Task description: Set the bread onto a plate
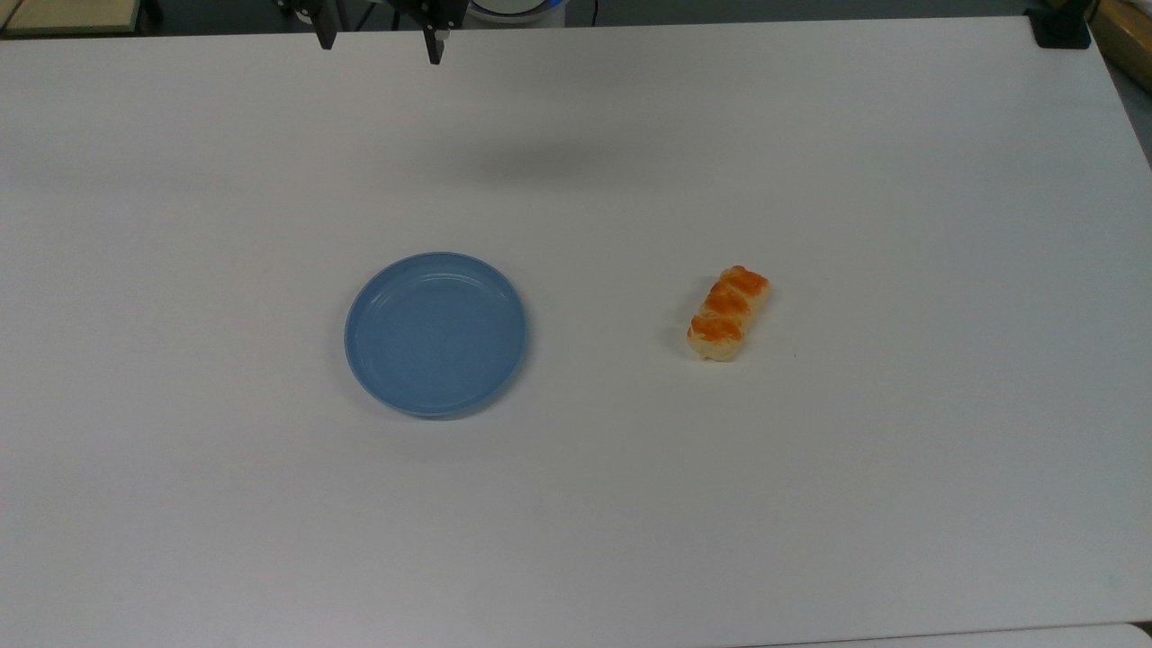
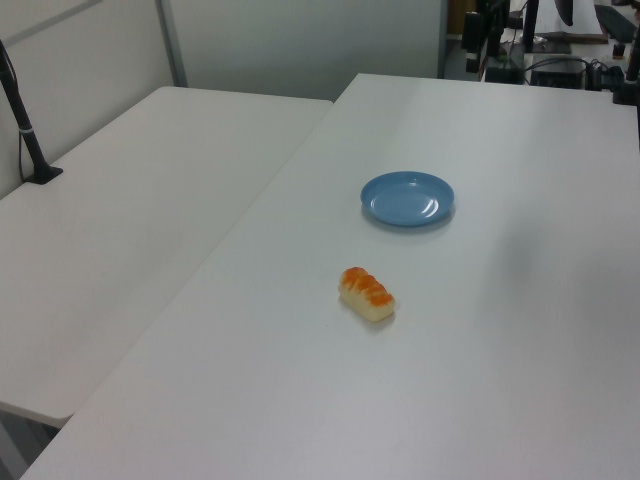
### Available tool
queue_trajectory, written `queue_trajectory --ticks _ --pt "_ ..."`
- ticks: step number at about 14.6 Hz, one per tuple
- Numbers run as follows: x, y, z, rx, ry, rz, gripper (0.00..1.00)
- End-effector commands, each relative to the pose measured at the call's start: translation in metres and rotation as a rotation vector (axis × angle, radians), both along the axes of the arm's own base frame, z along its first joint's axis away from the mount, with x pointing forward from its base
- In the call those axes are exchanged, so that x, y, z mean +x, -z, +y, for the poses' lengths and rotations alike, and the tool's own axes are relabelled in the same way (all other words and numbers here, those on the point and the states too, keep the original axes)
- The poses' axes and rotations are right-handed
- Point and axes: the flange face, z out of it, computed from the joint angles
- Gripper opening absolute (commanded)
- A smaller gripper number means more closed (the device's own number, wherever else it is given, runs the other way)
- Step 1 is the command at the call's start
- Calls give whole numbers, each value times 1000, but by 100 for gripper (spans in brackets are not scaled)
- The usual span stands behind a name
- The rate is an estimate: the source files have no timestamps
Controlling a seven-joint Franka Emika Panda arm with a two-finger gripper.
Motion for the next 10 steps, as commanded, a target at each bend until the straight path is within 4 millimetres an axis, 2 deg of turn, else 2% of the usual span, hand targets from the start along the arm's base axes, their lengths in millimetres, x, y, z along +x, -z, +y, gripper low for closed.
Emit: queue_trajectory --ticks 1,10 --pt "-6 1 0 -13 -16 -16 100" --pt "-2 7 2 -12 -19 -10 100"
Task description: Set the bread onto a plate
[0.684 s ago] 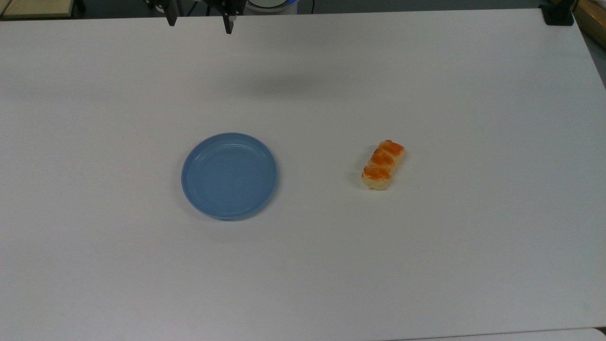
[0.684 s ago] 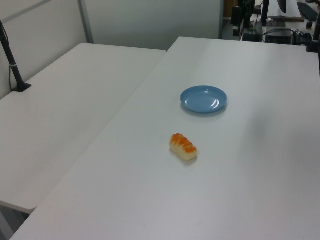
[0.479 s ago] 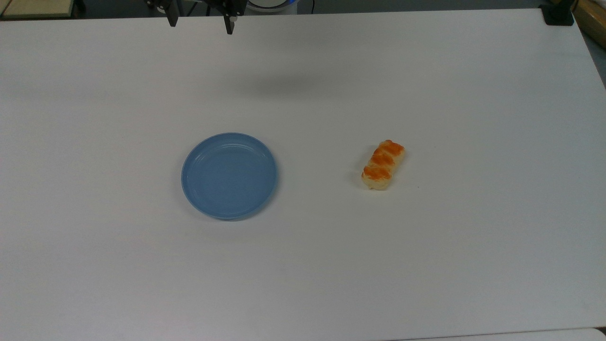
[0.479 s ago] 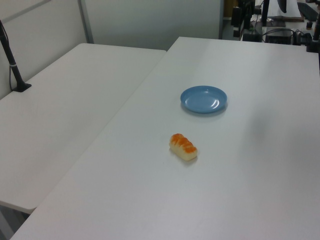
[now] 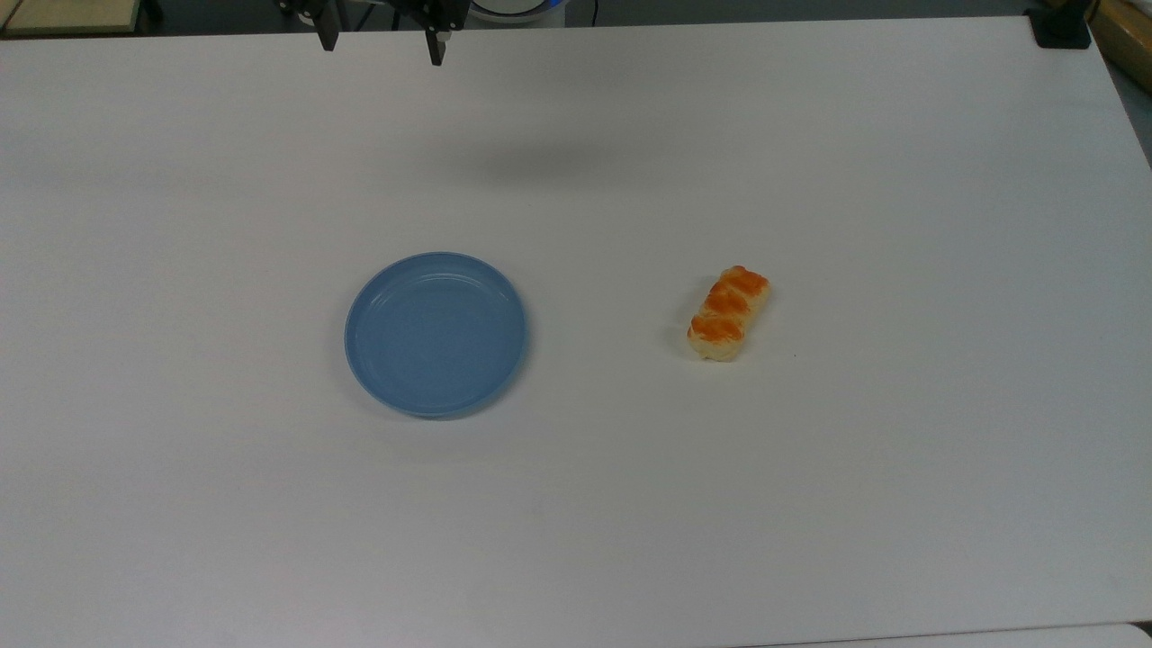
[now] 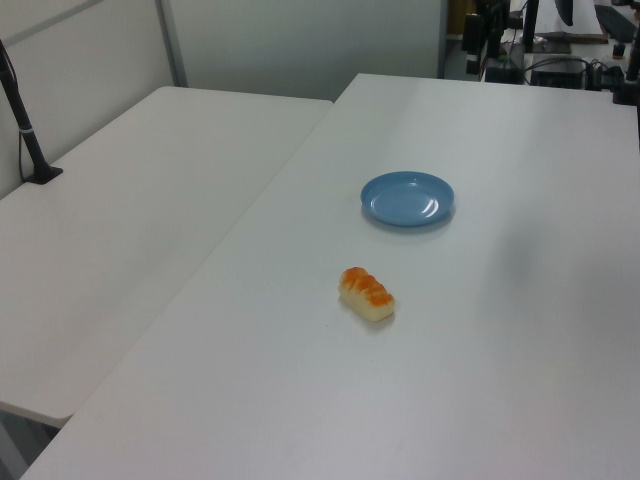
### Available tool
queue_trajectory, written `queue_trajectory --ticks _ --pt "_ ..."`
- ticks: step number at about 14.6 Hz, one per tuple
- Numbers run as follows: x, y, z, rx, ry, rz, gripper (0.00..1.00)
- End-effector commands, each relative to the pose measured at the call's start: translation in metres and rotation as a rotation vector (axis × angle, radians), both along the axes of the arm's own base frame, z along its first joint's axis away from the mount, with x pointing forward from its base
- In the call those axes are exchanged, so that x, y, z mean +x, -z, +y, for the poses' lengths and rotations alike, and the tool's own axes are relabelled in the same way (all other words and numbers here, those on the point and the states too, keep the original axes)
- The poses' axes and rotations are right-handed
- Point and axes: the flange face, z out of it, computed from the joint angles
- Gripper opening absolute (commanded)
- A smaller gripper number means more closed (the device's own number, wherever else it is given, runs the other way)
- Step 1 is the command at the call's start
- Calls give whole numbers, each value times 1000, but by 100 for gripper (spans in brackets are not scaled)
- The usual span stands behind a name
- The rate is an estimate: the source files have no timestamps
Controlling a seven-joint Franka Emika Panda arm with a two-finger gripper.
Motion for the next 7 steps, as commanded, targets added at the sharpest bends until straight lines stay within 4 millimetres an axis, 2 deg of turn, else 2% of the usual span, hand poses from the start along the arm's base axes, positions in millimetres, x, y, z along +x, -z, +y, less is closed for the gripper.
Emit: queue_trajectory --ticks 1,2,4,6,7 --pt "2 11 3 -14 -19 -3 100" --pt "7 14 4 -14 -21 -24 100" --pt "27 33 8 -18 -21 -17 100" --pt "46 62 28 -18 -44 13 100" --pt "51 67 37 -17 -54 1 100"
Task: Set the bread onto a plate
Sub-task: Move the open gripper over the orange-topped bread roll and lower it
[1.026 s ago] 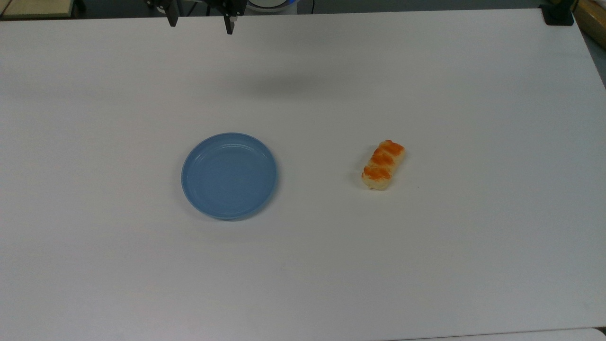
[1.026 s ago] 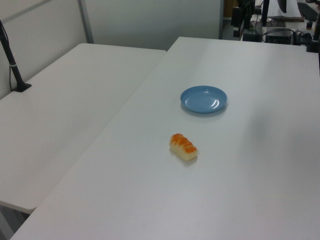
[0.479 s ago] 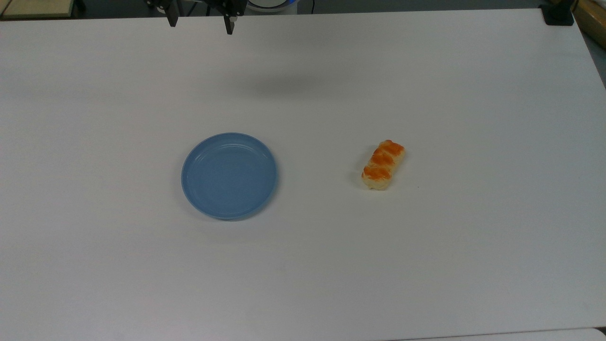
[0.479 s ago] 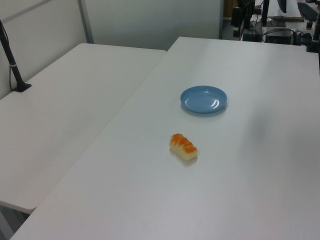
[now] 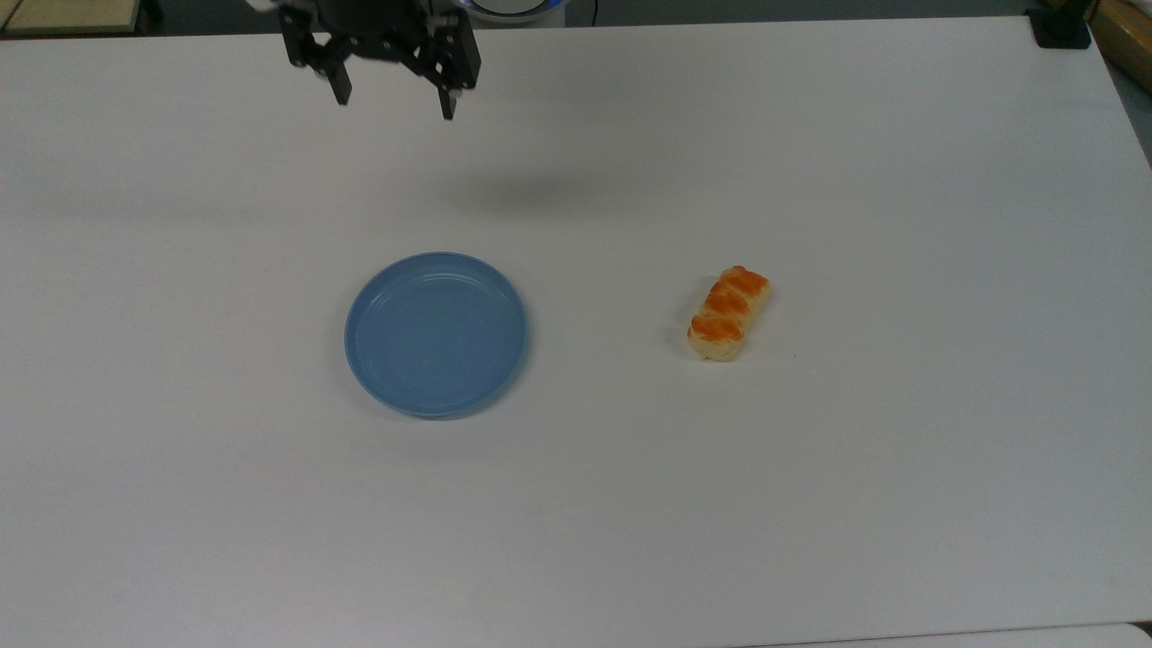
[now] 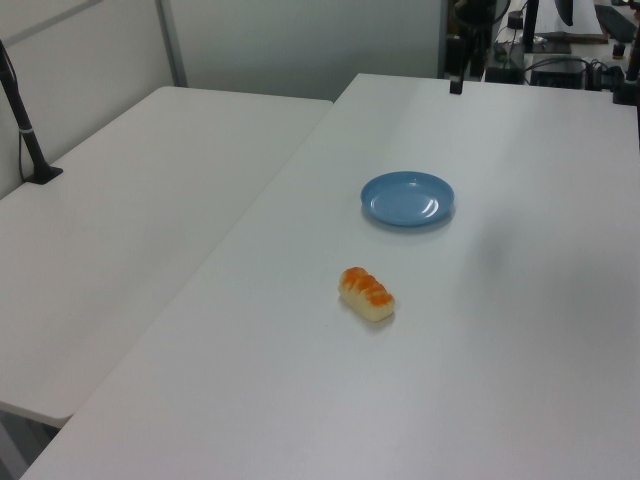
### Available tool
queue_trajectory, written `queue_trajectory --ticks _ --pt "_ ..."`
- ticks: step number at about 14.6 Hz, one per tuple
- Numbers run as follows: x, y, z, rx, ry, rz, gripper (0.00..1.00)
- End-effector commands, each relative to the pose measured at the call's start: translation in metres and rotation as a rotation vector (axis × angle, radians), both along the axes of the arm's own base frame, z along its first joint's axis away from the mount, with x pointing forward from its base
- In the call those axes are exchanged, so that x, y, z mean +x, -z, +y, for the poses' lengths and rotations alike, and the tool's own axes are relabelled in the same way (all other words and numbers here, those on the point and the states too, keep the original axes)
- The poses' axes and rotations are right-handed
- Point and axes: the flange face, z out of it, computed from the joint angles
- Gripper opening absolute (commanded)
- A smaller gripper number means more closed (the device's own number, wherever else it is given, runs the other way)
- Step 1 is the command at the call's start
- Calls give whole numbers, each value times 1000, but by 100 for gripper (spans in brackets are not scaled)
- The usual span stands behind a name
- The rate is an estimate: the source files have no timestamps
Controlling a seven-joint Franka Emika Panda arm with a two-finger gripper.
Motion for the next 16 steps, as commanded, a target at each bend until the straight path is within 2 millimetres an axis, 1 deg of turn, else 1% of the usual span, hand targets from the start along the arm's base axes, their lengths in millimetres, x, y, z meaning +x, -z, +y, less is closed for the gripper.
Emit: queue_trajectory --ticks 1,4,6,8,10,11,13,15,16 --pt "26 33 39 -5 -25 -2 100" --pt "41 71 109 -2 82 6 100" --pt "47 91 162 20 158 11 100" --pt "50 124 208 16 203 52 100" --pt "56 152 247 17 247 40 100" --pt "56 167 265 17 270 25 100" --pt "58 185 288 17 303 6 100" --pt "65 198 304 18 337 -8 100" --pt "67 208 311 14 341 -9 100"
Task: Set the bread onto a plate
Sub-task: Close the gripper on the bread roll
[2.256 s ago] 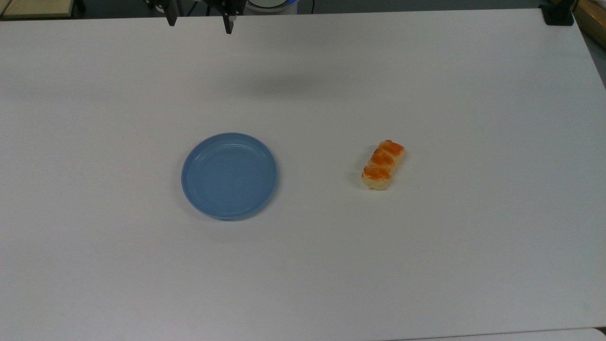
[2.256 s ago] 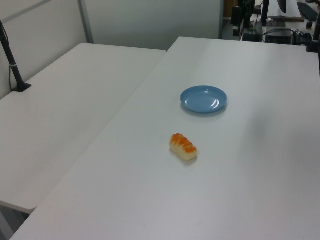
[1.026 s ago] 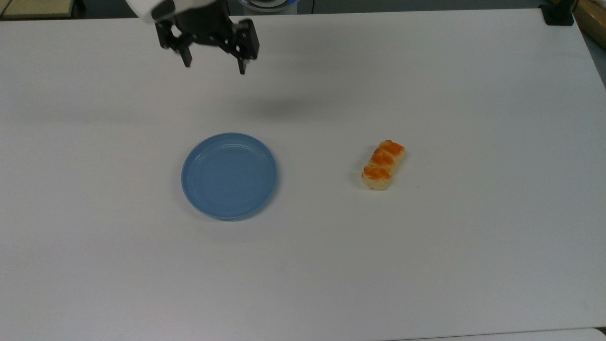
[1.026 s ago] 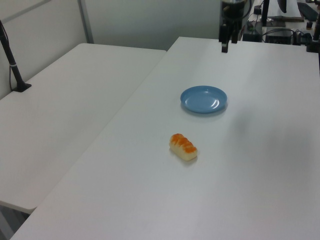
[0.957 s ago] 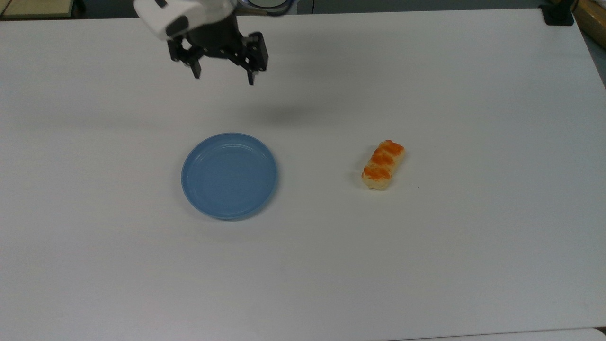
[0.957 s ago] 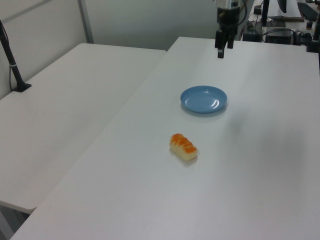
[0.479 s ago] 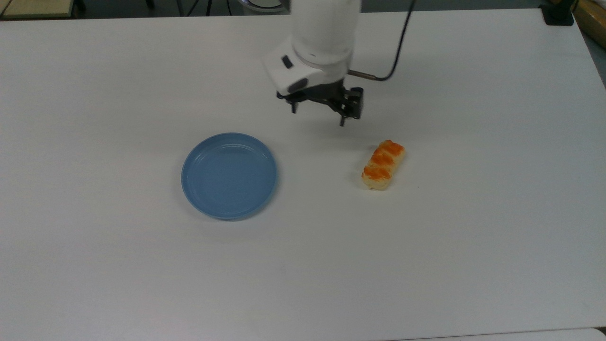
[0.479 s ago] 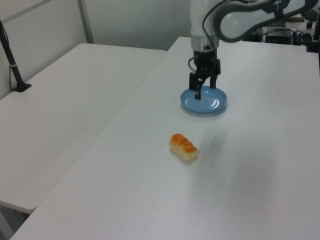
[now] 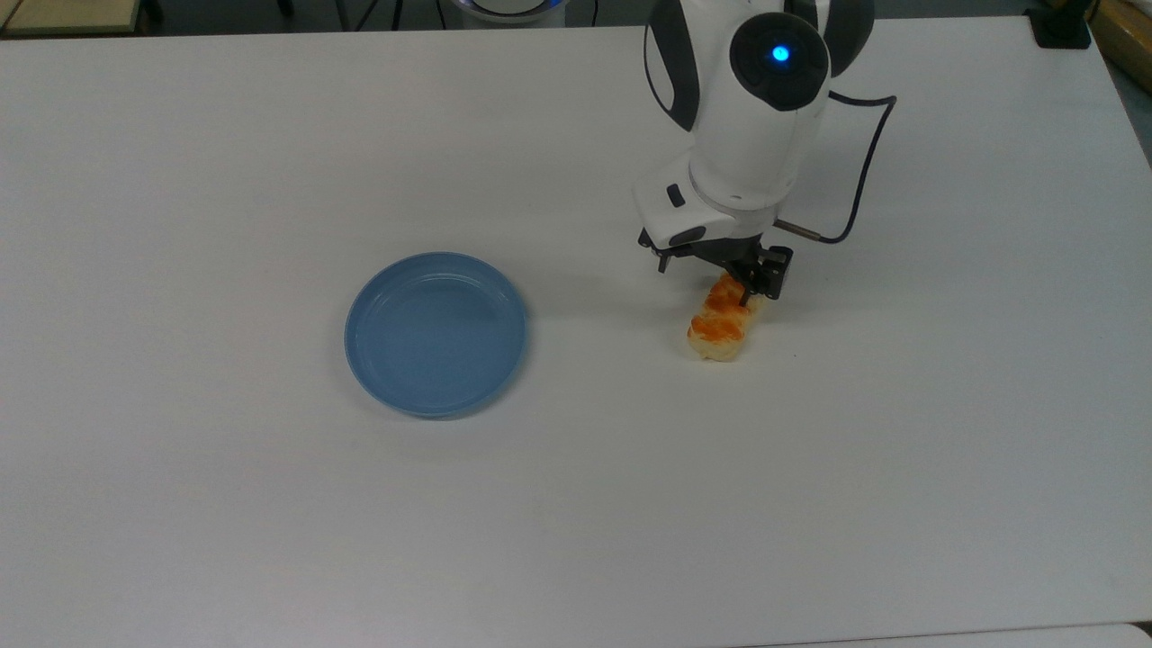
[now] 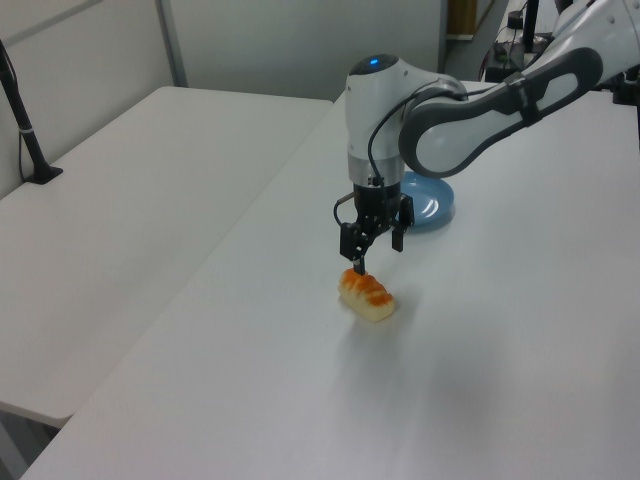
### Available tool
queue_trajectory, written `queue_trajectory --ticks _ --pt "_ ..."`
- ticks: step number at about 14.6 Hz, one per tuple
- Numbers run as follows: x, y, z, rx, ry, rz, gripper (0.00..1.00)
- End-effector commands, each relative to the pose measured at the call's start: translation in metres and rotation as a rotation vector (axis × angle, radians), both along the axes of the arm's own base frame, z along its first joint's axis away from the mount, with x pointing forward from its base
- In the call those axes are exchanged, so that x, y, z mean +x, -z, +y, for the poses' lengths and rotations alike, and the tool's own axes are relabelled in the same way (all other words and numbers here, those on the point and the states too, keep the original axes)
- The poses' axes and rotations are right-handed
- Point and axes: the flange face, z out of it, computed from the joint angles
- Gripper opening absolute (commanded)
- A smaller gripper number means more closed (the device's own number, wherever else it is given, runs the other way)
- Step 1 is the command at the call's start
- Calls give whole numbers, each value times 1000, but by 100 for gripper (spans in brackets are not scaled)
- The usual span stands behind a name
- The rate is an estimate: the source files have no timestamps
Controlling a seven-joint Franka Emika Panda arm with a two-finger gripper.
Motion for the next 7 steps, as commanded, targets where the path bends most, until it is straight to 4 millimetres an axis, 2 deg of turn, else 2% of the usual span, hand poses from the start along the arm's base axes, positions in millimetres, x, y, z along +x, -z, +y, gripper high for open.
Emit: queue_trajectory --ticks 1,3,7 --pt "13 22 21 -1 37 -23 100" --pt "16 38 26 -11 36 -14 100" --pt "15 50 30 -21 28 -3 100"
